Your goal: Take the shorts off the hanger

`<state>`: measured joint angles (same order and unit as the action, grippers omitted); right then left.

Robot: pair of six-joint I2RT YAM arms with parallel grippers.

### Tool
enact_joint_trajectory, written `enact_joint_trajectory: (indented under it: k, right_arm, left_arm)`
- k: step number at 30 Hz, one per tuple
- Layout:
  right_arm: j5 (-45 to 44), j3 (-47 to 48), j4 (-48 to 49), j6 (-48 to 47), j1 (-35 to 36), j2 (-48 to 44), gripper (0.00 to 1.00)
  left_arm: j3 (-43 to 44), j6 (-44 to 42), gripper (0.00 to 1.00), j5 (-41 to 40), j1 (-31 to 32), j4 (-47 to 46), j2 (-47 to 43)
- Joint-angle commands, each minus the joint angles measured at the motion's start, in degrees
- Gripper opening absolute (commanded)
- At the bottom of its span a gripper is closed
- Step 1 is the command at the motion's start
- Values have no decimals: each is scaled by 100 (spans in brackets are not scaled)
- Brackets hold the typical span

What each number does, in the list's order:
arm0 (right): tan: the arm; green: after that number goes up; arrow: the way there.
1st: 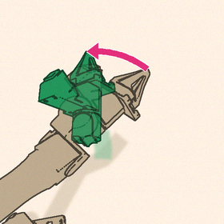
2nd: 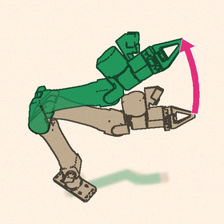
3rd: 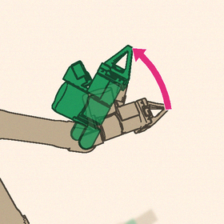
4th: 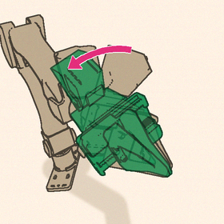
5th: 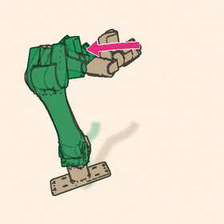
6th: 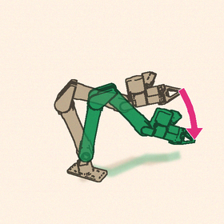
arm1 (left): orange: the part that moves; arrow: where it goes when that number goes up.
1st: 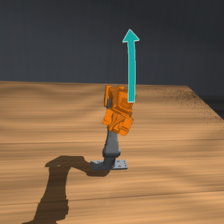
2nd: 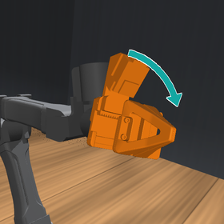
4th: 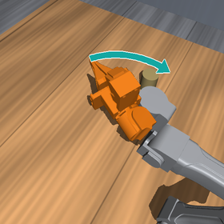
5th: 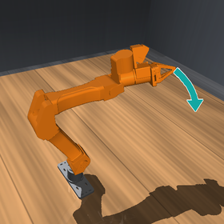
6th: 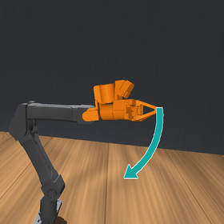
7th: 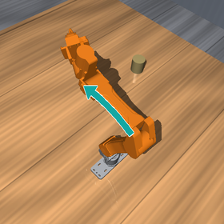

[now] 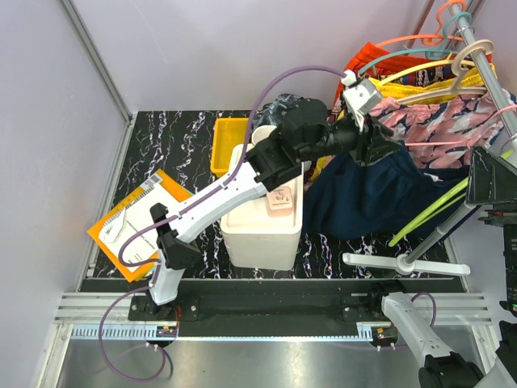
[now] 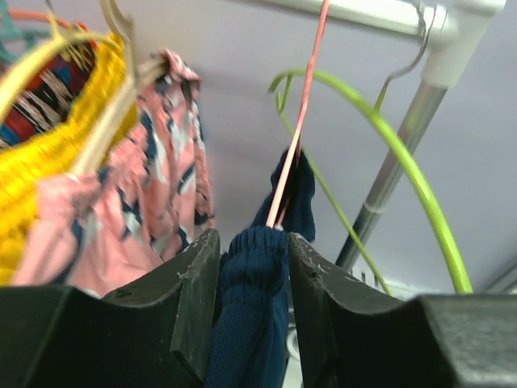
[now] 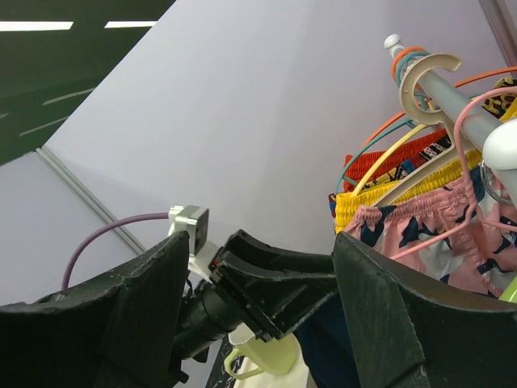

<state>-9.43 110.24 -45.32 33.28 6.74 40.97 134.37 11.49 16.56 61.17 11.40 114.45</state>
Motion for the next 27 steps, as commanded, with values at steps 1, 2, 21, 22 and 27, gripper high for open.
enact_joint_trajectory:
  k: [1,2,21,22,27]
  right_arm:
    - [-41,-37,58,-76,29,34,79]
    - [-41,-46,58,-84,29,16,79]
    - [-138,-46,6,-278,29,-168,81]
    - [-129,-37,6,-278,20,-168,81]
    - [-103,-46,6,-269,29,-177,81]
  left_arm:
    - [-77,47,0,234,247,-384,-38]
    - [-77,47,0,225,247,-375,-11]
    - [1012,-191,74,375,255,-190,1061]
    - [1021,-156,74,401,247,-234,1122]
    - [1065,11,68,647,238,-428,1290]
